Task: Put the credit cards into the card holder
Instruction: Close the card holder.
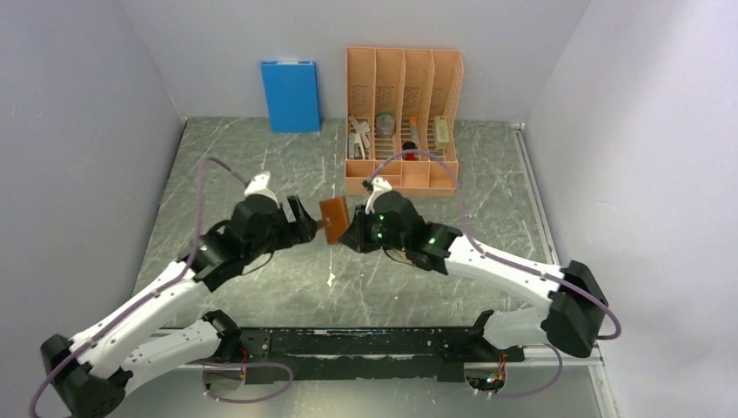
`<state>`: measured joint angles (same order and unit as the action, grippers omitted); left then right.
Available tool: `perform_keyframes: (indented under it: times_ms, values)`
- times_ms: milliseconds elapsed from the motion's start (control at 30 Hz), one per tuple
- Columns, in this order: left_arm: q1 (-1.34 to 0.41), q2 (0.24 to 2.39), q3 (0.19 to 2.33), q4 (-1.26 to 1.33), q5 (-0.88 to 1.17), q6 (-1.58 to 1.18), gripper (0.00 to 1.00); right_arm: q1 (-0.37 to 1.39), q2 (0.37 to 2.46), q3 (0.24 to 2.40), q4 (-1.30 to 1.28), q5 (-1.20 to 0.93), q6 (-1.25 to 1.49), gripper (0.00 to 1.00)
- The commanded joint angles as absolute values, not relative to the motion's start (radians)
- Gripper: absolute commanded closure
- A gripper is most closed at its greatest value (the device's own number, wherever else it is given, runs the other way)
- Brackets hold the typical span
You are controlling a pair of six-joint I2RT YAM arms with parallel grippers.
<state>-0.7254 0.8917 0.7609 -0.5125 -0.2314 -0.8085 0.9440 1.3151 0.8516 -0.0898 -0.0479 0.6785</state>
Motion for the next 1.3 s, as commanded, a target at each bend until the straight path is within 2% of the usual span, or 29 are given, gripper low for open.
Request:
perform_keyframes:
  times_ms: [0,100,300,500,567,600,700,800,1000,1267]
  values:
    - [-0.722,0.828,0.925,-0.661,-0.311,-0.719,0.11,0.960,1.233,1.008,-0.327,0.165,0.389,1.00]
    - [-0.721,0.795,1.018,-0.590,-0.257,-0.686,0.03,1.019,1.208,1.075,-0.339,0.323,0.253,1.00]
    - [-0.722,0.864,1.210,-0.491,-0.115,-0.706,0.03,1.180,1.229,1.112,-0.218,0.691,-0.075,1.00]
    - [-0.722,0.978,1.343,-0.493,-0.052,-0.765,0.03,1.227,1.236,1.071,-0.015,0.887,-0.370,1.00]
    - [-0.723,1.002,1.369,-0.514,-0.050,-0.790,0.03,1.248,1.225,1.015,0.150,0.956,-0.535,1.00]
    - [-0.722,1.013,1.386,-0.545,-0.053,-0.798,0.03,1.258,1.215,0.962,0.332,0.982,-0.658,1.00]
    - [-0.722,1.031,1.427,-0.625,-0.090,-0.822,0.03,1.280,1.210,0.832,0.751,1.001,-1.020,1.00]
    - [-0.722,1.008,1.439,-0.691,-0.159,-0.872,0.03,1.281,1.236,0.774,1.021,0.969,-1.266,1.00]
    - [-0.722,0.897,1.409,-0.665,-0.248,-0.852,0.03,1.293,1.246,0.756,1.120,0.908,-1.403,1.00]
    - [-0.721,0.940,1.415,-0.568,-0.027,-0.840,0.03,1.317,1.207,0.650,1.279,0.814,-1.497,1.00]
